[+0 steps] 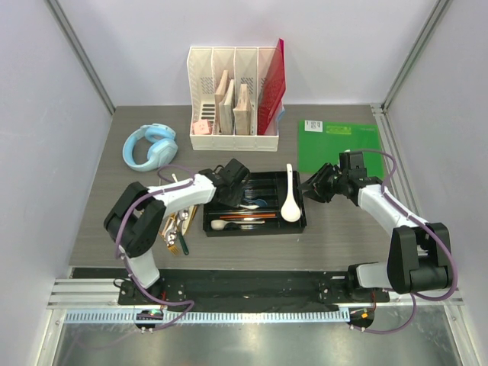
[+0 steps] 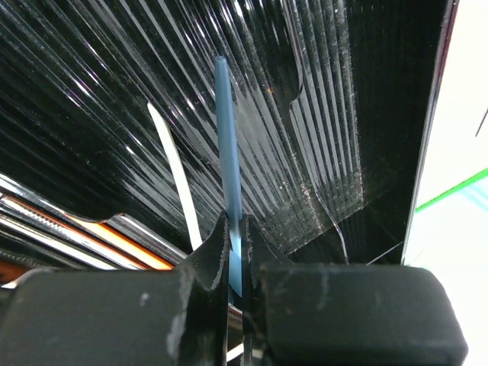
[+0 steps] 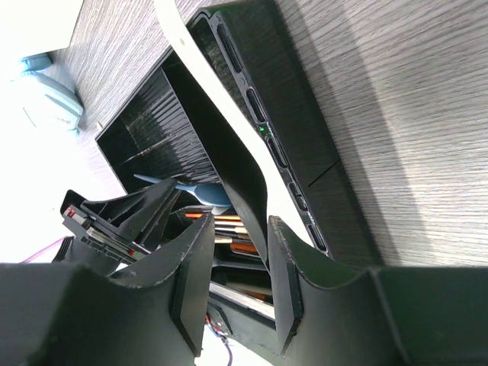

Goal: Sort the eating utensils into containers
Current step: Place the spoon in the storage box.

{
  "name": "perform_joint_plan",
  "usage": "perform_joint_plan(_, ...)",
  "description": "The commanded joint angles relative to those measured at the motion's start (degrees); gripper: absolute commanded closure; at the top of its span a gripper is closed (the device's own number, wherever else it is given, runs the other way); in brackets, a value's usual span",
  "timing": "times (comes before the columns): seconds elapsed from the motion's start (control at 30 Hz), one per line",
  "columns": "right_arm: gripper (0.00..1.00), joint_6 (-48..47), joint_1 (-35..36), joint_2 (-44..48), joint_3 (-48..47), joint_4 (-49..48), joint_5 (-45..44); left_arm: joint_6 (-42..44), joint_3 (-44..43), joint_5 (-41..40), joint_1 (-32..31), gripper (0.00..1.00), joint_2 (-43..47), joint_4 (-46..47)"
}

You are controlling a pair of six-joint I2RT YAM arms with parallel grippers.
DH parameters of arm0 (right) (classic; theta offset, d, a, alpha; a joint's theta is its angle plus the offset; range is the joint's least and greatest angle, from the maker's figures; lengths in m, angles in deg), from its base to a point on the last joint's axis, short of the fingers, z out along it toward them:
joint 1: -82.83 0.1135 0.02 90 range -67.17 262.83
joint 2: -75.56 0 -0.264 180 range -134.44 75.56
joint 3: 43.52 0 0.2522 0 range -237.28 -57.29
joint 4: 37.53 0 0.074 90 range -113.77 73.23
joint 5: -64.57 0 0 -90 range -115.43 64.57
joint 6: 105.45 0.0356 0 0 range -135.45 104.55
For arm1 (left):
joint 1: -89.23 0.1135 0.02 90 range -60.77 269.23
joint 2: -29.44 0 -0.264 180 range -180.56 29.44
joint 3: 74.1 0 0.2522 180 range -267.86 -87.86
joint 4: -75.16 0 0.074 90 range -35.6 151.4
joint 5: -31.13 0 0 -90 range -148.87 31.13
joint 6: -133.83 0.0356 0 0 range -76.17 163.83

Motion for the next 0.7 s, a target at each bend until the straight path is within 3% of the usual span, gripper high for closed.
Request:
perform_joint_plan(0.0,0.6,-0.24,0.09,0.05,0.15,-1.17,0.87,-0.34,-0.71,0.53,-0.61,0.98,0.99,-4.12)
perform_joint_plan(0.3,0.6,-0.33,0.17,-0.74,-0.2,-1.52,1.4,-1.48,0.79,-0.08,-0.61,0.93,3.45,-7.99)
perform_joint_plan(0.43,0.6,-0.07,0.52,-0.4,-0.02,-1.7,1.4,-1.49,0.61,-1.92,-0.61,1.0,4.5,-8.61)
perform_joint_plan(0.67,0.6,0.28,0.53,-0.39,0.42,-2.75,2.19,-2.71,-2.2,-2.1,-1.66,1.0,4.07,-12.03)
